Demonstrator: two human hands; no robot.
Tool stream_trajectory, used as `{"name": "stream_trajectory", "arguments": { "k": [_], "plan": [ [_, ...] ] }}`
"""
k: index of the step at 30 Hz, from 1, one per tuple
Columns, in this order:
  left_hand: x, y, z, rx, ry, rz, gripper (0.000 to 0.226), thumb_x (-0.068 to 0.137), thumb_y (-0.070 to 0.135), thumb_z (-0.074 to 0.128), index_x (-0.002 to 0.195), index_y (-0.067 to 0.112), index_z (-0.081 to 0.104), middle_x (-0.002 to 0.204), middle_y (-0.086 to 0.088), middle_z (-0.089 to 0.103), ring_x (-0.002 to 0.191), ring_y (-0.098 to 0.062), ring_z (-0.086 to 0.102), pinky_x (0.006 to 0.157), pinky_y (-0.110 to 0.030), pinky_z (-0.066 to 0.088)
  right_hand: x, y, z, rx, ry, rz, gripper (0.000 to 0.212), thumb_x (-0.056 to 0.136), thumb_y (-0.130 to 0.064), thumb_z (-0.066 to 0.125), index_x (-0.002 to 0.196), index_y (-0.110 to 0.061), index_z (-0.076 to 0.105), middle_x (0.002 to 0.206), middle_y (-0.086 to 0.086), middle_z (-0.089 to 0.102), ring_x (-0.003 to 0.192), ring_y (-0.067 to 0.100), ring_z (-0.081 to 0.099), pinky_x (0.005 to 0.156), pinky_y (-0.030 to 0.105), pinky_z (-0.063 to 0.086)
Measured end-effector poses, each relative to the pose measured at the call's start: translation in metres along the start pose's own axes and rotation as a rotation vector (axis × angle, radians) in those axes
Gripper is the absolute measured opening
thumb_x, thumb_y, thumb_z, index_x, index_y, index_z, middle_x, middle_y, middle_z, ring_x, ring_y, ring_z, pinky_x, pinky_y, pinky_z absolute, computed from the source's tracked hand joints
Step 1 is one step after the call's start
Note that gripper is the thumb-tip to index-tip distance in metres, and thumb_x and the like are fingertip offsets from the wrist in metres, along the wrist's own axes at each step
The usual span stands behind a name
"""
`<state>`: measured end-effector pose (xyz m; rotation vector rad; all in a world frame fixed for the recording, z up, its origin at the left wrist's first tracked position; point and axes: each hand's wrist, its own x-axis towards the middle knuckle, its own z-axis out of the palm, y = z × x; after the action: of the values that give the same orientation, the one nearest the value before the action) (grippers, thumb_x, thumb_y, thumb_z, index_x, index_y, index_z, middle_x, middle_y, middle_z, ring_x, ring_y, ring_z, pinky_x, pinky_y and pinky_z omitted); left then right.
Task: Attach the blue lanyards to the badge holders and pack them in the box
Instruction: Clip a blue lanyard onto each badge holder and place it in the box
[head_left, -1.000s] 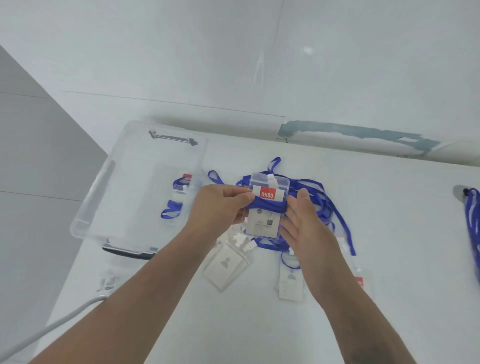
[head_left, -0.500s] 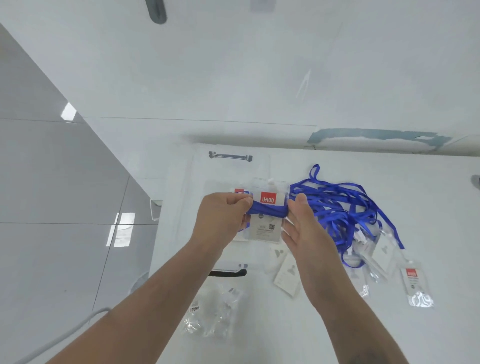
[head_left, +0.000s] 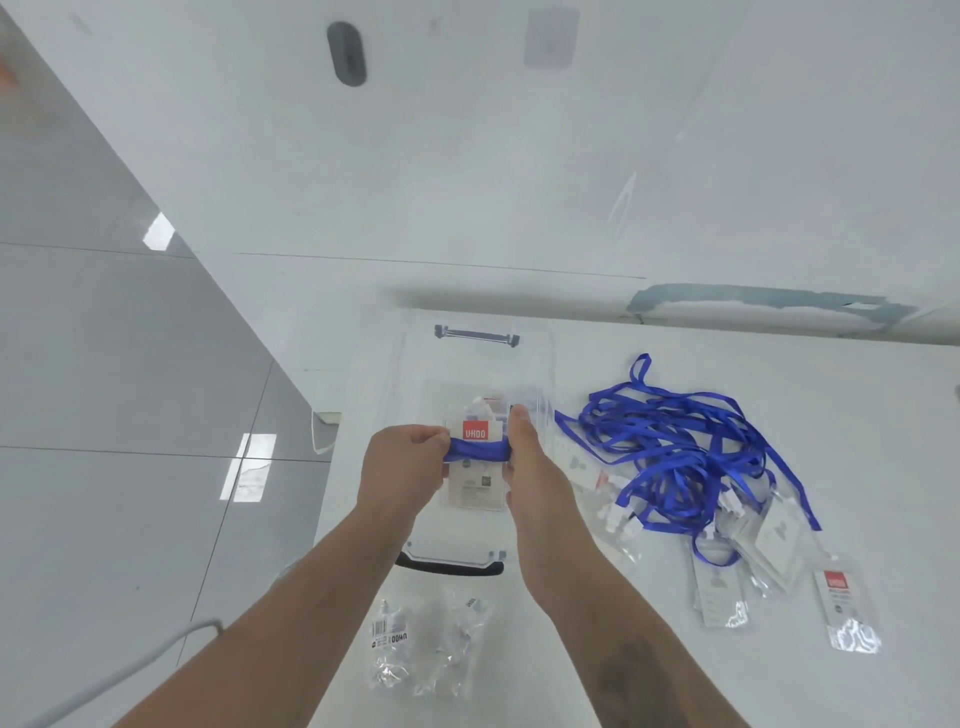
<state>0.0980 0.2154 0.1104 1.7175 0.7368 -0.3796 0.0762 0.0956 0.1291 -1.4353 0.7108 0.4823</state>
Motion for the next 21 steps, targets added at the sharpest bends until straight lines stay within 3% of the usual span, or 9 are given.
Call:
{"name": "stream_trajectory", "arguments": {
  "k": [2,4,7,9,12,14,16,18,21],
  "plan": [
    [0.011,-0.005,0.005,0.003,-0.007,-0.059,0.024,0.095,0.014,0.055,0.074,0.017,0.066,0.082,-0.008,0.071,0.079,-0.027,0.068,0.086,-0.040,0.055,0.009,-0.001,0.004,-0.008,0.021,0.078,0.042,0.098,-0.058,0.037,0.082,-0.029,0.064,0.078,-0.009,0.066,0.072,0.003,0.058,0.064,0.021,0.038],
    [0.019,-0.007,0.011,-0.018,-0.039,-0.155,0.026,0.096,0.027,0.054,0.084,0.007,0.066,0.090,-0.015,0.069,0.083,-0.029,0.065,0.084,-0.040,0.054,0.015,0.000,0.009,-0.008,0.036,0.144,0.047,0.097,-0.062,0.034,0.087,-0.026,0.063,0.083,-0.005,0.064,0.076,0.008,0.056,0.069,0.025,0.037],
    [0.022,-0.007,0.016,-0.116,-0.186,-0.328,0.053,0.099,0.057,0.039,0.093,0.008,0.060,0.093,-0.007,0.067,0.088,-0.021,0.059,0.086,-0.034,0.047,0.028,0.006,0.012,0.002,0.057,0.189,0.053,0.098,-0.062,0.031,0.106,-0.021,0.063,0.093,0.000,0.067,0.089,0.016,0.060,0.077,0.027,0.039],
    [0.024,-0.007,0.018,-0.180,-0.303,-0.419,0.060,0.096,0.068,0.030,0.102,0.011,0.050,0.086,0.001,0.061,0.099,-0.019,0.052,0.097,-0.033,0.037,0.036,0.005,0.012,0.001,0.066,0.209,0.047,0.099,-0.061,0.030,0.109,-0.023,0.054,0.091,-0.001,0.060,0.091,0.017,0.054,0.087,0.028,0.034],
    [0.034,-0.010,0.019,-0.195,-0.368,-0.528,0.067,0.091,0.075,0.026,0.106,0.013,0.046,0.089,0.000,0.061,0.119,-0.021,0.045,0.111,-0.033,0.029,0.048,0.007,0.014,-0.010,0.082,0.262,0.048,0.100,-0.059,0.030,0.112,-0.020,0.053,0.092,0.002,0.060,0.092,0.019,0.053,0.086,0.029,0.032],
    [0.041,-0.013,0.022,-0.177,-0.380,-0.560,0.071,0.091,0.076,0.025,0.095,0.009,0.051,0.090,-0.003,0.062,0.108,-0.017,0.053,0.102,-0.031,0.036,0.053,0.010,0.021,-0.023,0.090,0.295,0.059,0.098,-0.062,0.029,0.122,-0.016,0.058,0.111,0.008,0.067,0.102,0.022,0.060,0.087,0.031,0.037],
    [0.042,-0.013,0.025,-0.146,-0.371,-0.565,0.070,0.093,0.072,0.025,0.082,0.009,0.053,0.086,-0.003,0.063,0.081,-0.013,0.054,0.088,-0.029,0.038,0.062,0.013,0.026,-0.049,0.096,0.325,0.065,0.097,-0.065,0.029,0.126,-0.015,0.058,0.122,0.011,0.066,0.109,0.025,0.062,0.094,0.036,0.045],
    [0.043,-0.015,0.029,-0.135,-0.346,-0.558,0.066,0.096,0.068,0.027,0.082,0.010,0.055,0.081,-0.004,0.065,0.073,-0.013,0.054,0.089,-0.028,0.038,0.073,0.017,0.027,-0.072,0.101,0.359,0.059,0.097,-0.064,0.030,0.114,-0.015,0.060,0.116,0.010,0.067,0.098,0.024,0.065,0.089,0.034,0.050],
    [0.047,-0.018,0.031,-0.069,-0.321,-0.548,0.064,0.098,0.064,0.026,0.088,0.009,0.057,0.063,-0.002,0.066,0.056,-0.012,0.057,0.075,-0.022,0.043,0.081,0.018,0.027,-0.110,0.119,0.399,0.049,0.098,-0.060,0.033,0.097,-0.018,0.058,0.105,0.009,0.069,0.085,0.021,0.064,0.082,0.031,0.051]
  ]
}}
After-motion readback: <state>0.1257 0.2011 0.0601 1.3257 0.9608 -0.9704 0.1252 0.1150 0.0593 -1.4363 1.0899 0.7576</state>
